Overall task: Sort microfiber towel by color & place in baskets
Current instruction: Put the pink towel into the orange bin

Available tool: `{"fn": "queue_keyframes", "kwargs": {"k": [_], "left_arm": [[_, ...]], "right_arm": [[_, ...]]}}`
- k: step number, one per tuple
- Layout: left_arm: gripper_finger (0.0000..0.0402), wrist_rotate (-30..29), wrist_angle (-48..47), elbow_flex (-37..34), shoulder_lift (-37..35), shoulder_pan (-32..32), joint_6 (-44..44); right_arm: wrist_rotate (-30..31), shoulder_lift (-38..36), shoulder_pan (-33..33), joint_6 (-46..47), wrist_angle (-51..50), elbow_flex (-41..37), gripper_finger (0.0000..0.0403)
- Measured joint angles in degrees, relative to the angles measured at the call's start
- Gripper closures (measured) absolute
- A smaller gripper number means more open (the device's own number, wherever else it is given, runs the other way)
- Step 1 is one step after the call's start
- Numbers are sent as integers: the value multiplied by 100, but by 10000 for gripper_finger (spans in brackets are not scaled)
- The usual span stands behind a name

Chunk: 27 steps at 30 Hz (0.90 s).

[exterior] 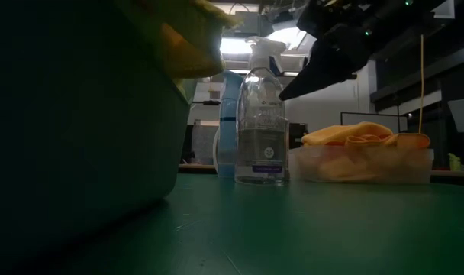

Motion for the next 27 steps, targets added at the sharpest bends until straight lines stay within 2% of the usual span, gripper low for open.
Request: {"fn": "queue_keyframes", "kwargs": {"k": [7, 11, 18, 22, 27], "left_arm": [[241, 86, 691, -337, -4, 1, 6], [241, 370, 741, -490, -4, 1, 5], [244, 418, 754, -490, -4, 1, -2], [272, 524, 738, -490, -4, 1, -43], [342, 660, 738, -490, -4, 1, -206]], "right_arm": [[-4, 0, -65, -7, -5, 0, 219], [-4, 0, -62, -9, -51, 0, 219], [0, 0, -64, -11, -47, 0, 219], [2, 0, -65, -11, -45, 0, 219], [4, 0, -64, -12, -47, 0, 219]]}}
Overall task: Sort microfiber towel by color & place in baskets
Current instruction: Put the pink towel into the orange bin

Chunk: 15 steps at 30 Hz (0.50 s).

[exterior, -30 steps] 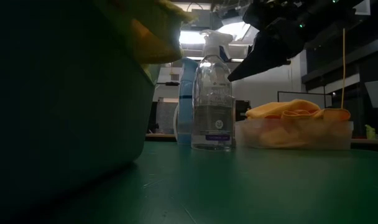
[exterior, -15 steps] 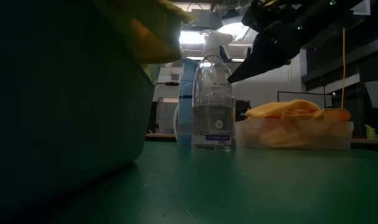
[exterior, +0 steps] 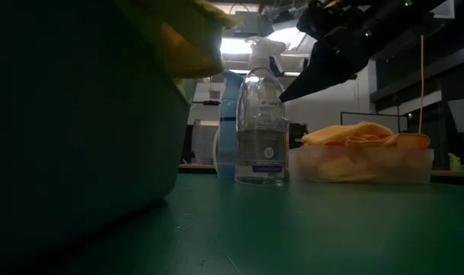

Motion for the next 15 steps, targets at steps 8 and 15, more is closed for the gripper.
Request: {"fn": "queue_keyframes", "kwargs": {"k": [8, 15], "left_arm": [[399, -13, -34, 0, -18, -2, -334], [401, 131, -119, 0, -431, -2, -391]], "right_arm": [[2, 0, -1, -1, -123, 0, 219], [167, -21, -1, -2, -315, 0, 219]]}}
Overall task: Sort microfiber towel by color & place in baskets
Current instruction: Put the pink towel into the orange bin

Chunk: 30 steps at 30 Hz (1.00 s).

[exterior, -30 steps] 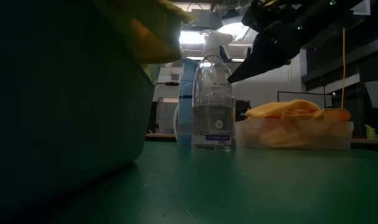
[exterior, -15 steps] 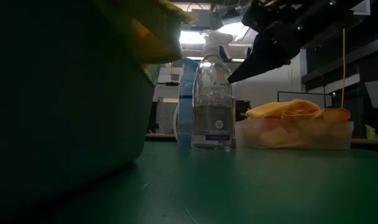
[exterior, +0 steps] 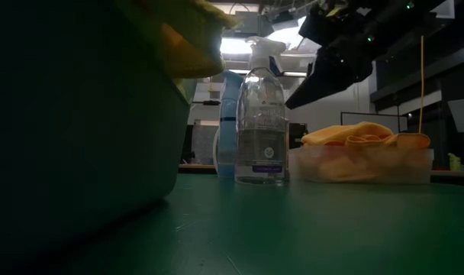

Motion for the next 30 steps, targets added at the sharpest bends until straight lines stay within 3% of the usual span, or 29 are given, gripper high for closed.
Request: {"fn": "queue_keyframes", "kwargs": {"k": [9, 14, 20, 30], "left_arm": [[401, -10, 15, 2, -839, 12, -2], [396, -75, 164, 3, -836, 14, -170], [353, -109, 238, 4, -547, 13, -1053], [272, 127, 127, 4, -210, 0, -1096]], "right_arm": [[165, -167, 2, -19, -59, 0, 219], [87, -147, 2, -20, -70, 0, 219], [-126, -146, 2, -21, -78, 1, 219], [-189, -145, 2, -21, -68, 1, 219]]}}
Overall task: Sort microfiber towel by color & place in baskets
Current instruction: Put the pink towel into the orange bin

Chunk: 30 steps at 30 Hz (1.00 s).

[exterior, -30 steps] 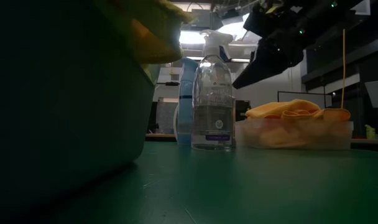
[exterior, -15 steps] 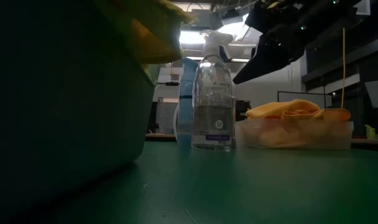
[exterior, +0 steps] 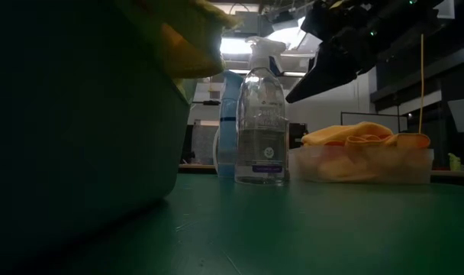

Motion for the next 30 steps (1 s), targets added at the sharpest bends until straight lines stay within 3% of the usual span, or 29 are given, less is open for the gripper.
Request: {"fn": "queue_keyframes", "kwargs": {"k": [7, 21, 30], "left_arm": [[257, 374, -2, 0, 267, -62, -140], [256, 165, 50, 0, 827, -118, 47], [264, -14, 63, -2, 828, -142, 200]], "right_arm": [[2, 0, 0, 0, 12, 1, 219], [46, 0, 0, 0, 7, 1, 219], [46, 0, 0, 0, 1, 1, 219]]}}
